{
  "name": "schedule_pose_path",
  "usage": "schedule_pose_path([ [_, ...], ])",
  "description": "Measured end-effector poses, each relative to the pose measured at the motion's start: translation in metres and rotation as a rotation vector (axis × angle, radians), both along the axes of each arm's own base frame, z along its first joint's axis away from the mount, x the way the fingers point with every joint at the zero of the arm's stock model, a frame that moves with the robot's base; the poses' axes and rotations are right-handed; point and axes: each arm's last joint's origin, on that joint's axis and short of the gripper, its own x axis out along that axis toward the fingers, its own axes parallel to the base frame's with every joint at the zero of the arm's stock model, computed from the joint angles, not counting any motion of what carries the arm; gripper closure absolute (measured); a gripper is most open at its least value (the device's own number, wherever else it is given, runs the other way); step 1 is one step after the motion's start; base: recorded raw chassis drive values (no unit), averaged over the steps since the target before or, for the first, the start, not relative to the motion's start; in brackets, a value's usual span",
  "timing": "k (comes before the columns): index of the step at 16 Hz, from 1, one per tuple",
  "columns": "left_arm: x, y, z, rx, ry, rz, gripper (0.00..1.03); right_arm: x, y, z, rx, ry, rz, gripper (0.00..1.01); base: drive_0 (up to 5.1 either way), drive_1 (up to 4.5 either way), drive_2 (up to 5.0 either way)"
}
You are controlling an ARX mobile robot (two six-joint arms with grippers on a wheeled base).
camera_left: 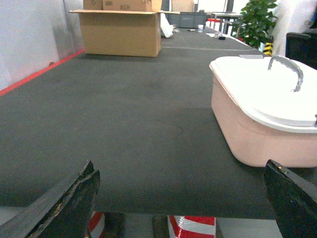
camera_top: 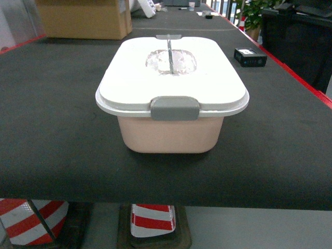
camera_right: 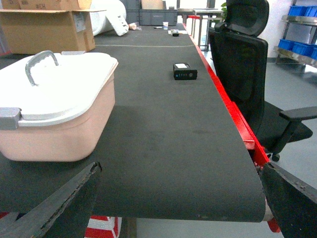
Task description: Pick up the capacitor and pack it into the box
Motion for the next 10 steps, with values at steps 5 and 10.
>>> schedule_pose_path([
  [5, 0.0, 0.0, 0.0, 0.0, 0.0, 0.0, 0.05, 0.0, 0.0, 0.0, 0.0, 0.0, 0.0, 0.03, 0.0, 0.0, 0.0],
  [10, 0.0, 0.0, 0.0, 0.0, 0.0, 0.0, 0.05, 0.0, 0.0, 0.0, 0.0, 0.0, 0.0, 0.03, 0.0, 0.0, 0.0],
])
